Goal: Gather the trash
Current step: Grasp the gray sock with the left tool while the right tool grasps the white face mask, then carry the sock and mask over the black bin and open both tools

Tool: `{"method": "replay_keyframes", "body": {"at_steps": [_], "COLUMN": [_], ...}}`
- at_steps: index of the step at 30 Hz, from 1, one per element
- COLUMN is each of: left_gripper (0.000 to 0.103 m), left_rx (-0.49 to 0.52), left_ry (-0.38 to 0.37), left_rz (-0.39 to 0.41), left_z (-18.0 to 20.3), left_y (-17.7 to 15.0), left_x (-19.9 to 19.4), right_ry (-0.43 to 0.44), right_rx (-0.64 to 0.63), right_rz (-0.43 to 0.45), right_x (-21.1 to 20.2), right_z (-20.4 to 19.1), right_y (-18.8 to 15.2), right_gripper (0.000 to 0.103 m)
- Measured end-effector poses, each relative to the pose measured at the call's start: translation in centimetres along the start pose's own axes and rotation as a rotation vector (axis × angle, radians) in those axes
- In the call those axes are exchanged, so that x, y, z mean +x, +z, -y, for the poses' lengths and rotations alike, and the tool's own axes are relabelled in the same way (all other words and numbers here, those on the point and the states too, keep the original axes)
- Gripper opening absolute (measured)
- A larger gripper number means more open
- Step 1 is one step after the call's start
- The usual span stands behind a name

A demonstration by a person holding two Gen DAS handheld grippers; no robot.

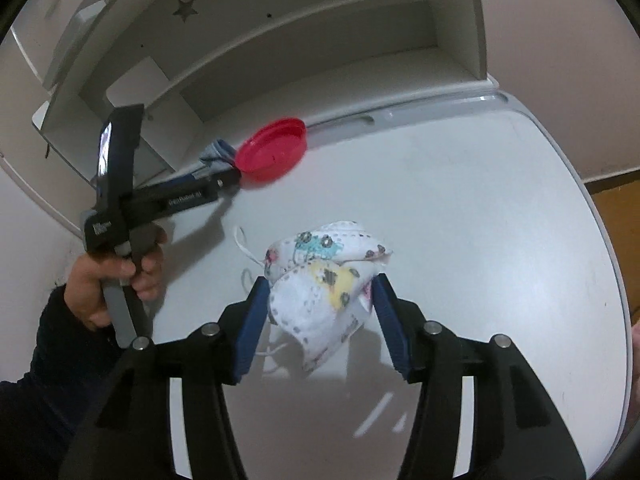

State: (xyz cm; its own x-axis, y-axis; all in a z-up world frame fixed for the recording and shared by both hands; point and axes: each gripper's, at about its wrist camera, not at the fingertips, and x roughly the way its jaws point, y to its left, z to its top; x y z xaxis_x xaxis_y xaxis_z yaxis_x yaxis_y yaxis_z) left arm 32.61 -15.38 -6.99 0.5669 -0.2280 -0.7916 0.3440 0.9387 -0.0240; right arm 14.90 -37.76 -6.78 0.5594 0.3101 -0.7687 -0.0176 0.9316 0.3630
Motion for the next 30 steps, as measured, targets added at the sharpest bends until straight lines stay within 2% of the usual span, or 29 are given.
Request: {"method": "replay_keyframes", "body": {"at_steps": [1,2,3,4,5,6,7,10,16,20,24,30], "left_gripper": [0.085,0.079,0.062,0.047,0.040,0.020,0.015,0.009,0.009,0.009,0.009,0.009], "left_rx": [0.003,0.004,0.005,0.005,0.007,0.015,0.019,0.003,0.019,0.034,0.089,0.235], "left_ry": [0.000,-0.002,-0.009,-0.027,-0.026,-0.027,-0.028,-0.040,-0.019,-0.022,-0.098,-0.301], "left_rz": [0.007,0.014,0.013,0.003,0.011,0.010,0.009,0.014,0.048,0.069,0.084,0.085], "left_z": [0.1,-0.1,-0.2,-0.2,-0.1,-0.1,-0.1,-0.6,-1.2,-0.1,4.5,16.4], "left_y": [0.1,0.0,0.0,-0.1,-0.1,-0.1,-0.2,-0.3,-1.3,-2.7,-4.8,-8.5], "left_x": [0.0,-0.2,-0.3,-0.3,-0.3,-0.3,-0.4,-1.0,-4.1,-7.1,-10.4,-14.3], "right_ry": [-0.001,-0.004,-0.009,-0.013,-0.016,-0.018,-0.019,-0.026,-0.045,-0.109,-0.234,-0.486], "right_rx": [-0.003,-0.001,0.008,0.006,0.000,0.001,0.002,0.004,0.001,-0.002,0.027,0.163], "right_rz": [-0.010,-0.013,-0.004,-0.002,-0.001,0.000,0.000,0.005,0.041,0.082,0.136,0.226], "right_x": [0.1,0.1,0.0,-0.1,-0.2,-0.3,-0.3,-0.6,-2.4,-4.9,-9.1,-17.4], "right_z": [0.2,0.3,0.4,0.5,0.4,0.5,0.5,0.5,0.7,1.6,4.1,10.9], "right_y": [-0.3,-0.4,-0.5,-0.6,-0.7,-0.7,-0.8,-0.9,-1.2,-2.0,-4.2,-10.6], "right_gripper": [0.023,0.020,0.014,0.013,0.013,0.013,0.013,0.013,0.013,0.013,0.013,0.013]}}
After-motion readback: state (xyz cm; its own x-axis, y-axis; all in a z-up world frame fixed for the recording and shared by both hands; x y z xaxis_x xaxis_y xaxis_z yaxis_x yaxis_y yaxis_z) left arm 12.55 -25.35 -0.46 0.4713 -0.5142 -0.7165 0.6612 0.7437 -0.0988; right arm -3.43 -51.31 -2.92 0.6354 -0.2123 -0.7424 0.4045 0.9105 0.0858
